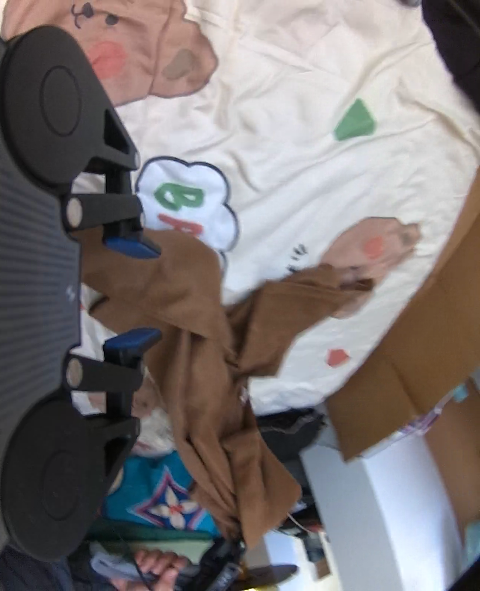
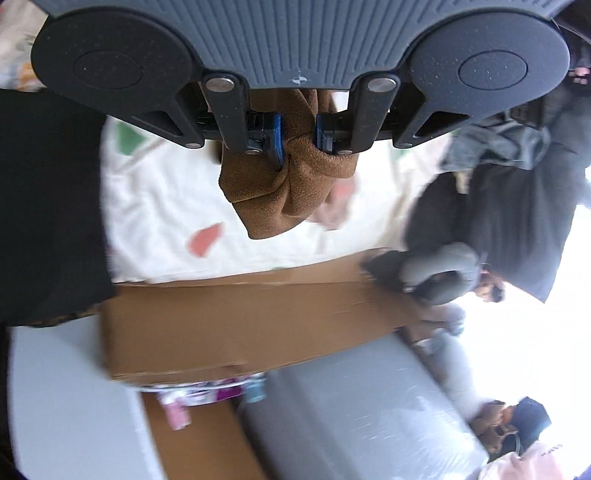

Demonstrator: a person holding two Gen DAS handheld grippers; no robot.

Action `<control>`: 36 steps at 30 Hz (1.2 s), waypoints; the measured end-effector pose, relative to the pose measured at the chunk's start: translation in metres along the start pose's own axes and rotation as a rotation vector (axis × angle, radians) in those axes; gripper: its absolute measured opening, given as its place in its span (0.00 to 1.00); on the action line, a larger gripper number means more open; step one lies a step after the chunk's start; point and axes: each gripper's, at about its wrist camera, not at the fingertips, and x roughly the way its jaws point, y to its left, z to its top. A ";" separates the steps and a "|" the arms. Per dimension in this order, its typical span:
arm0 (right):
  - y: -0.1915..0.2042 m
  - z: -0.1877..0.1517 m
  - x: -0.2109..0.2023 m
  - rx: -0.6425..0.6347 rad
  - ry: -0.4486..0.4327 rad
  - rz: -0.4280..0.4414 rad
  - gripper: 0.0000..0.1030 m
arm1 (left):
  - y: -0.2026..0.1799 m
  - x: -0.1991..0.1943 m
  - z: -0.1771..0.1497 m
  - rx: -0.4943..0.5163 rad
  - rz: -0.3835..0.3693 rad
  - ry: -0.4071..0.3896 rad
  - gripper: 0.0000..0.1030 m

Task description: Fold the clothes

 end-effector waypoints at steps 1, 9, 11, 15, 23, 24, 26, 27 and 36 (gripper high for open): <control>0.007 0.003 0.004 -0.008 0.006 0.011 0.15 | -0.006 -0.005 0.003 0.004 -0.014 -0.017 0.46; 0.063 0.027 0.034 -0.095 0.046 0.030 0.15 | -0.067 -0.012 0.031 0.013 -0.176 -0.109 0.51; 0.076 0.033 0.041 -0.119 0.060 0.024 0.15 | -0.078 -0.009 0.037 0.008 -0.199 -0.121 0.51; 0.101 0.047 0.057 -0.173 0.084 0.007 0.15 | -0.101 -0.001 0.047 0.050 -0.188 -0.157 0.51; 0.146 0.059 0.084 -0.249 0.141 -0.015 0.15 | -0.122 0.003 0.058 0.156 -0.089 -0.229 0.54; 0.149 0.058 0.086 -0.256 0.145 -0.015 0.15 | -0.123 0.005 0.060 0.164 -0.084 -0.238 0.55; 0.157 0.057 0.091 -0.266 0.151 -0.017 0.15 | -0.124 0.011 0.063 0.175 -0.066 -0.240 0.55; 0.159 0.057 0.094 -0.265 0.153 -0.016 0.15 | -0.125 0.013 0.063 0.178 -0.061 -0.239 0.55; 0.163 0.055 0.106 -0.241 0.155 -0.015 0.15 | -0.118 0.020 0.063 0.177 -0.009 -0.282 0.39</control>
